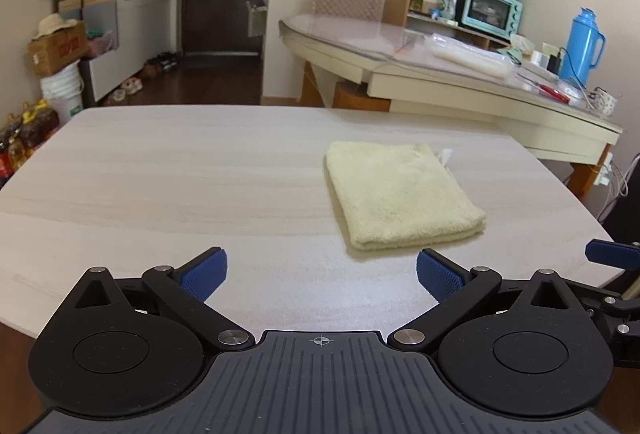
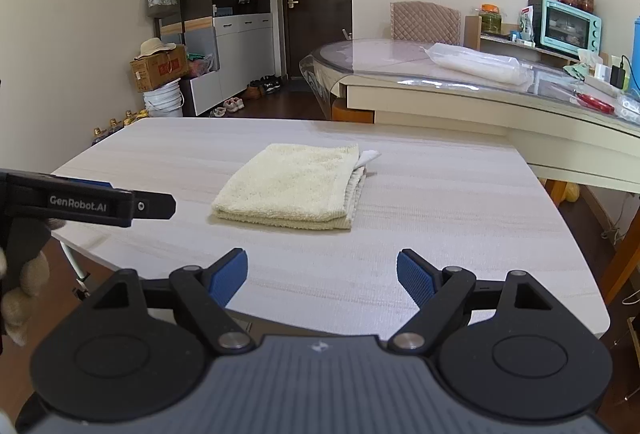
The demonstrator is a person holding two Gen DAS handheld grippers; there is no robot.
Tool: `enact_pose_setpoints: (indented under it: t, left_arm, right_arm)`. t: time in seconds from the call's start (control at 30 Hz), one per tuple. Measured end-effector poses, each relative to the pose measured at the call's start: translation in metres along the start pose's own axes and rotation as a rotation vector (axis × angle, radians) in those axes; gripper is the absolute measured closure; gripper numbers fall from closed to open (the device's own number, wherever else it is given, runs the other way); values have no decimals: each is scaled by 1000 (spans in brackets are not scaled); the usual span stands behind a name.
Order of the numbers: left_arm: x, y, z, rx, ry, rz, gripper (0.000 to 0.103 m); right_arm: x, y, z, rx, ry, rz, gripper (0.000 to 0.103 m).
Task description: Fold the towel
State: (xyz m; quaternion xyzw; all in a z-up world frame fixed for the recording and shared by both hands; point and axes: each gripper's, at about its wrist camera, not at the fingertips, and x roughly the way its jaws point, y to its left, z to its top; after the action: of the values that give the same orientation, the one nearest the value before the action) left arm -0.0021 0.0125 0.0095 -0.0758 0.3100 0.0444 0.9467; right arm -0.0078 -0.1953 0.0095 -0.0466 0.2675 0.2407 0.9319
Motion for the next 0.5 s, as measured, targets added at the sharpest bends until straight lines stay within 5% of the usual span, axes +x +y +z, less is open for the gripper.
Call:
enact_pose_setpoints:
  t: [0.5]
  left_arm:
    - [4, -9, 0, 50, 15, -5, 0]
  right_arm:
    - [0, 5, 12, -34, -9, 5, 19]
